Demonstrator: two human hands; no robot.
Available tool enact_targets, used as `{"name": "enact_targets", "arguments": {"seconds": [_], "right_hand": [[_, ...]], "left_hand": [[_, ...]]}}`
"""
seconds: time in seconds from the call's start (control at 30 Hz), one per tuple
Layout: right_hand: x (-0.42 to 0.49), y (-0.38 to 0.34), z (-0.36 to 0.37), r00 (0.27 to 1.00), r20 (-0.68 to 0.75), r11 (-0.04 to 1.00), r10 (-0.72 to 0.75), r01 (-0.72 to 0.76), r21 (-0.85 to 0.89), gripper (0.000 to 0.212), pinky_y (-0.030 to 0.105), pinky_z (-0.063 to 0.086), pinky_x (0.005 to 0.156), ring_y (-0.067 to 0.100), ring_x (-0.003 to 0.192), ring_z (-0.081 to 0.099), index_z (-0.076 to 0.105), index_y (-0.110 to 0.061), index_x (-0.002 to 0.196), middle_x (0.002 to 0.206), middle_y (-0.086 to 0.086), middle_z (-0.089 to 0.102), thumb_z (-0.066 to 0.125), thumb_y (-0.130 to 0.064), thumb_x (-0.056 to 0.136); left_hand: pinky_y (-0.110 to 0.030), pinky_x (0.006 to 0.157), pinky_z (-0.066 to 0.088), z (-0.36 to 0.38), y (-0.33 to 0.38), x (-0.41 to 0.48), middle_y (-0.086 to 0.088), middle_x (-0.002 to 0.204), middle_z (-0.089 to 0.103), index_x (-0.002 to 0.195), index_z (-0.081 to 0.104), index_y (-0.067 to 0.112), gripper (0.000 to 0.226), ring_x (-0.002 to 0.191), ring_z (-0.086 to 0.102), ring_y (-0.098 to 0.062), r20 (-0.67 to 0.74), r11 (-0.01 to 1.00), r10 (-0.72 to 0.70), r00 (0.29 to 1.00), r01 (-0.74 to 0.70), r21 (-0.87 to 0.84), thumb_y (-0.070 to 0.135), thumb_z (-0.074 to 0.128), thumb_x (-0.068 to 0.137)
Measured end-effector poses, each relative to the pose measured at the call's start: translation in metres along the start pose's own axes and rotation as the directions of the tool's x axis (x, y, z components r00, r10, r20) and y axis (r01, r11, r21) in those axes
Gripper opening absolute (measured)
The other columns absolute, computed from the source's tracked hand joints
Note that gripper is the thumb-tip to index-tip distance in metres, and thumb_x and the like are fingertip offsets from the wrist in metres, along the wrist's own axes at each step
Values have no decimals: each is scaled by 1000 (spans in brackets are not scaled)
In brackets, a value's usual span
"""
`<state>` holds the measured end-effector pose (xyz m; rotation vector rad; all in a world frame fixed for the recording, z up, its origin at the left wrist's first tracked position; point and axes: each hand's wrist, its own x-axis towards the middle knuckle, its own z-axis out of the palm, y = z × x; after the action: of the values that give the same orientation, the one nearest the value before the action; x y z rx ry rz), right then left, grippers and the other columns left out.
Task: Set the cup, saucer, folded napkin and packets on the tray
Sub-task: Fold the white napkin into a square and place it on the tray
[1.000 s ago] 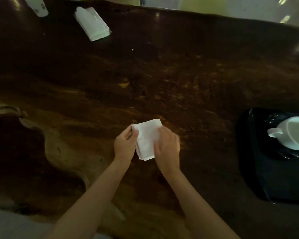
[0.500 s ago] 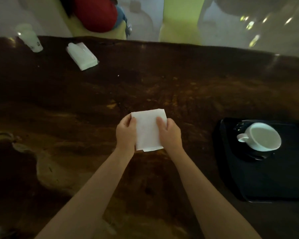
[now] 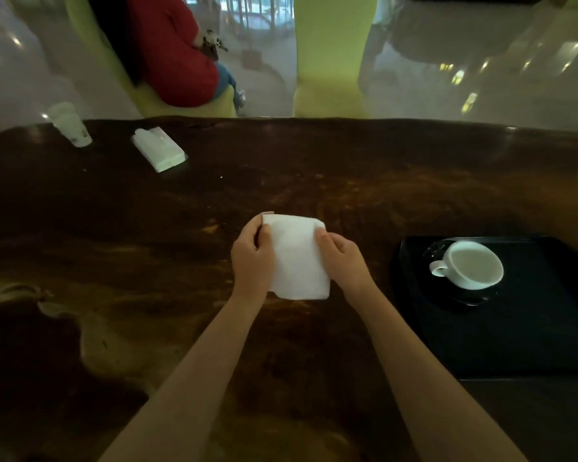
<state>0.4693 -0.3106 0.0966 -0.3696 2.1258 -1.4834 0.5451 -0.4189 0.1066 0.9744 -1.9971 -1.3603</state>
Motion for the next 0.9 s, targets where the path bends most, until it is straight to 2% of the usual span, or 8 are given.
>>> {"name": "enact_targets", "arguments": {"seconds": [0.17, 0.3, 0.43, 0.5, 0.57, 0.63, 0.73, 0.9], "right_hand": [[-10, -13, -1, 980, -142, 989, -141, 132, -72, 24, 24, 51, 62, 10, 72, 61, 55, -17, 95, 80, -4, 60, 50, -40, 92], [-21, -7, -4, 977, -187, 979, -104, 134, 155, 13, 25, 55, 65, 12, 80, 64, 54, -27, 90, 88, -4, 63, 51, -39, 91], [-28, 5, -6, 980, -190, 955, -56, 108, 275, 9, 22, 53, 65, 10, 83, 65, 54, -31, 92, 93, -7, 65, 53, -40, 90], [-31, 15, -2, 980, -193, 965, -52, 99, 242, 6, 20, 50, 62, 9, 82, 64, 54, -33, 93, 93, -9, 63, 55, -39, 89], [-32, 29, 0, 976, -216, 973, -28, 76, 216, 6, 22, 52, 64, 11, 84, 63, 54, -36, 93, 95, -10, 61, 58, -37, 88], [-35, 41, -1, 970, -241, 975, 7, 47, 218, 14, 24, 53, 66, 12, 87, 62, 57, -30, 99, 98, -9, 61, 60, -36, 87], [-37, 64, -4, 972, -219, 976, 87, -39, 214, 18, 20, 46, 64, 12, 89, 59, 57, -22, 104, 98, -7, 59, 59, -30, 87], [-36, 73, -14, 997, -40, 998, 66, -66, -7, 35, 17, 44, 66, 8, 86, 56, 51, -32, 124, 98, -6, 59, 51, -22, 91]], "left_hand": [[-12, 84, 43, -10, 4, -11, 11, 111, 57, 125, 56, 20, 32, 101, 53, -4, 65, 990, 113, 991, -118, 75, 19, 41, 96], [-39, 83, 56, -20, -4, -20, 1, 118, 64, 119, 59, 25, 29, 100, 64, -18, 183, 925, -185, 966, 234, -299, 33, 48, 94], [-32, 86, 55, -10, -25, -48, -1, 116, 63, 116, 59, 19, 28, 103, 62, -15, 335, 830, -411, 848, 500, -248, 20, 59, 88], [-17, 70, 56, -2, -34, -62, 1, 99, 62, 104, 59, 12, 14, 82, 67, -6, 414, 622, -492, 766, 642, -448, 13, 50, 92], [-22, 61, 57, 4, -42, -71, -8, 91, 65, 93, 59, 6, 20, 68, 71, -10, 473, 329, -524, 709, 680, -655, 8, 39, 96], [-31, 68, 57, 3, -47, -82, -12, 90, 73, 96, 62, 5, 21, 79, 73, -19, 524, 80, -545, 655, 663, -745, 9, 42, 95], [-34, 76, 54, 12, -60, -101, -11, 89, 76, 103, 62, 5, 21, 87, 72, -21, 503, 46, -568, 652, 635, -771, 10, 43, 96], [-43, 83, 53, 10, -62, -102, -13, 105, 71, 112, 62, 11, 28, 100, 67, -29, 449, 155, -594, 667, 642, -751, 23, 41, 97]]}}
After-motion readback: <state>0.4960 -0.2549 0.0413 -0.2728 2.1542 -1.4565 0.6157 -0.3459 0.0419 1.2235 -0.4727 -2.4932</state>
